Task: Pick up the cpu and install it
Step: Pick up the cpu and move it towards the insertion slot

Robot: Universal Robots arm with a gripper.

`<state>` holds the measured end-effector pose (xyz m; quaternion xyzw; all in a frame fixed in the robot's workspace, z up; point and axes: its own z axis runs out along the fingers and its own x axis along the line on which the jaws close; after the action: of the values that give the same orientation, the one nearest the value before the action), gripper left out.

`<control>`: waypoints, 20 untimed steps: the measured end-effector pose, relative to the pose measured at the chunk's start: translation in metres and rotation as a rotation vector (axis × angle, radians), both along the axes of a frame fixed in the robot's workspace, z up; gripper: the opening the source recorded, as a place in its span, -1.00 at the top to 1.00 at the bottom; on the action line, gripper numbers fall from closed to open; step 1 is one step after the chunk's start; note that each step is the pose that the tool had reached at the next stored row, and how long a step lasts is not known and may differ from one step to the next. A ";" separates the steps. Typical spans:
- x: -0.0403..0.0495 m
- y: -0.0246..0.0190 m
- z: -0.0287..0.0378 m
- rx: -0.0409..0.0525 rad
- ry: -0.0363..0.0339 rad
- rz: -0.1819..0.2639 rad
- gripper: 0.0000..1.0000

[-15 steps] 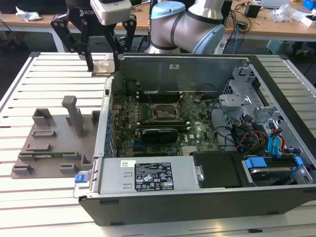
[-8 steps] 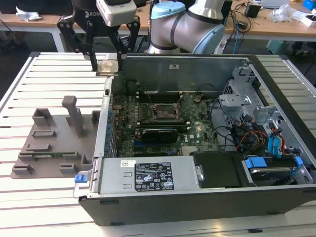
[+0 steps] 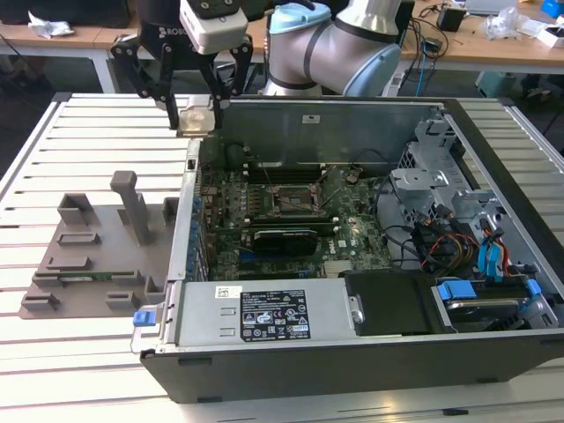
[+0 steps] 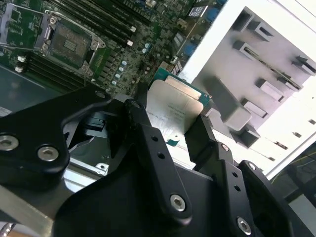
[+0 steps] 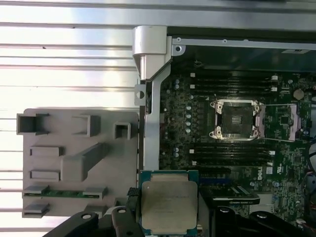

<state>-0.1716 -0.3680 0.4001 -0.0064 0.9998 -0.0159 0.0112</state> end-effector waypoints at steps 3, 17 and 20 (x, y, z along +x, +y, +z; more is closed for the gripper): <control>0.0027 0.0065 -0.0040 0.0001 0.0000 0.000 -0.09; 0.0338 0.0118 -0.0104 0.0000 0.0010 0.001 -0.09; 0.0382 0.0122 -0.0110 0.0001 0.0009 0.001 -0.09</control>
<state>-0.1333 -0.3558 0.3892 -0.0067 0.9998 -0.0159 0.0108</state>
